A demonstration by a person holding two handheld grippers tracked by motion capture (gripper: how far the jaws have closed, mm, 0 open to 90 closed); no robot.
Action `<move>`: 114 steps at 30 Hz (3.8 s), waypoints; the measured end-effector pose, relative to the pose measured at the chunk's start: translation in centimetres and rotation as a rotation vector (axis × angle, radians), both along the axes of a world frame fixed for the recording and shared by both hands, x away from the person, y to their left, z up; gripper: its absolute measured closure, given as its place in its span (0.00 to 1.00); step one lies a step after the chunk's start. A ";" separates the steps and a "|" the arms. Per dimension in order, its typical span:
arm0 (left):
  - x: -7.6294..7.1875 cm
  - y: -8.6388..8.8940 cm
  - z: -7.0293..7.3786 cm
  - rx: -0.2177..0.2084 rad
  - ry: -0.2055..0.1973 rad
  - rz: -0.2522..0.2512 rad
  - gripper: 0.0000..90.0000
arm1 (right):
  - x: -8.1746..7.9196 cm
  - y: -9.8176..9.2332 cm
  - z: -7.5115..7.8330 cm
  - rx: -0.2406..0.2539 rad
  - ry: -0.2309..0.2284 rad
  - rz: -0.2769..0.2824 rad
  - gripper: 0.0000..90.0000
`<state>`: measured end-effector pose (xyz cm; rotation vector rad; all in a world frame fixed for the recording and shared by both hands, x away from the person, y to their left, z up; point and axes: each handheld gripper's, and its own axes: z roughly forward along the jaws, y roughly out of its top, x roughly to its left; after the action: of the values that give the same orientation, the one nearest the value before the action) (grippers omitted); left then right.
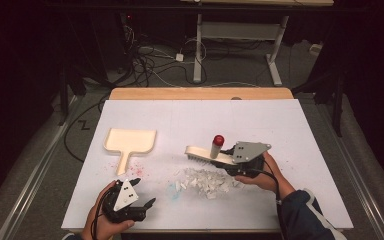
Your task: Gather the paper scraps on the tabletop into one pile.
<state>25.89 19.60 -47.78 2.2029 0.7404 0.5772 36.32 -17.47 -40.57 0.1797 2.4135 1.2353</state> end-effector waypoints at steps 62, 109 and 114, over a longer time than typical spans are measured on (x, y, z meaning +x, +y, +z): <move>-0.2 -0.3 0.2 0.031 -0.029 -0.009 0.24 | -7.8 -6.9 1.3 0.112 0.132 -0.409 0.76; 0.0 0.7 0.9 -0.003 -0.053 0.062 0.23 | -8.8 0.7 1.4 0.211 0.215 -0.120 0.76; 0.2 2.2 1.1 -0.045 -0.059 0.126 0.23 | -8.7 5.1 -1.2 0.201 0.284 -0.082 0.76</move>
<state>26.12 21.82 -46.71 2.0992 0.8575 0.6793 27.61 -12.35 -41.78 0.5417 2.4800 1.5010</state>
